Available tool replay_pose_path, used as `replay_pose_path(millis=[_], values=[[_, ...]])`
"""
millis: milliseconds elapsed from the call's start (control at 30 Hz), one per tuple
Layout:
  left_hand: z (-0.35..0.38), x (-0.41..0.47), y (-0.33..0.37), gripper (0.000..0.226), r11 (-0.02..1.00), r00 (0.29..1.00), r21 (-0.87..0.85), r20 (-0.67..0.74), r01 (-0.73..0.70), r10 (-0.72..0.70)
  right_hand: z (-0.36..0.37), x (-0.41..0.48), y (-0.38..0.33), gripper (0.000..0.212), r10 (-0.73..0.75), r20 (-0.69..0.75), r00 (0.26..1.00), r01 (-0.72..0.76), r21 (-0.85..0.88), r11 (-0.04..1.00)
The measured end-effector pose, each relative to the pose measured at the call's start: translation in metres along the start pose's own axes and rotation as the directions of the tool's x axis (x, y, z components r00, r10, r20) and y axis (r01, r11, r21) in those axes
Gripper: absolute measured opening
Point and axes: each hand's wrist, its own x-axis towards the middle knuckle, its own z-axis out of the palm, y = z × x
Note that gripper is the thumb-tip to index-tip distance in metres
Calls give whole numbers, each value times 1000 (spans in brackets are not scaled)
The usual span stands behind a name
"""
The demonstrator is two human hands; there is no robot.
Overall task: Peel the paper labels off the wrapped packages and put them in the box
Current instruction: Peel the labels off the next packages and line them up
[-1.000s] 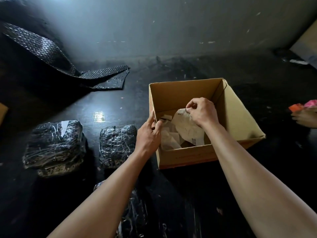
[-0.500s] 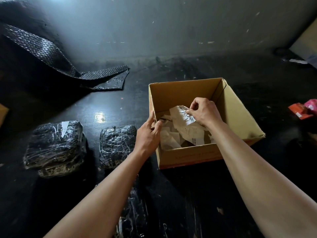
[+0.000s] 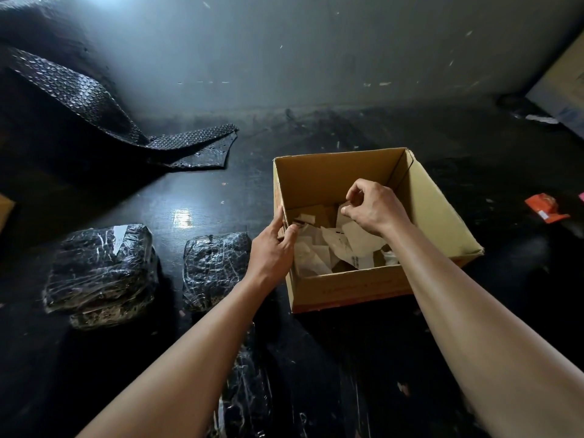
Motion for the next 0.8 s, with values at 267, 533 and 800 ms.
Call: replay_pose_path(millis=[267, 533, 800], values=[[-17, -5, 2, 44, 1000, 999, -2, 42, -11, 11, -15, -11, -36, 17, -27, -11, 1000, 27, -37, 999], [-98, -62, -33, 43, 1000, 997, 14, -80, -18, 19, 6, -41, -127, 32, -137, 31, 990, 135, 56, 989], [-216, -167, -142, 25, 991, 956, 80, -282, 103, -77, 106, -85, -246, 46, -128, 154, 980, 77, 296, 952]])
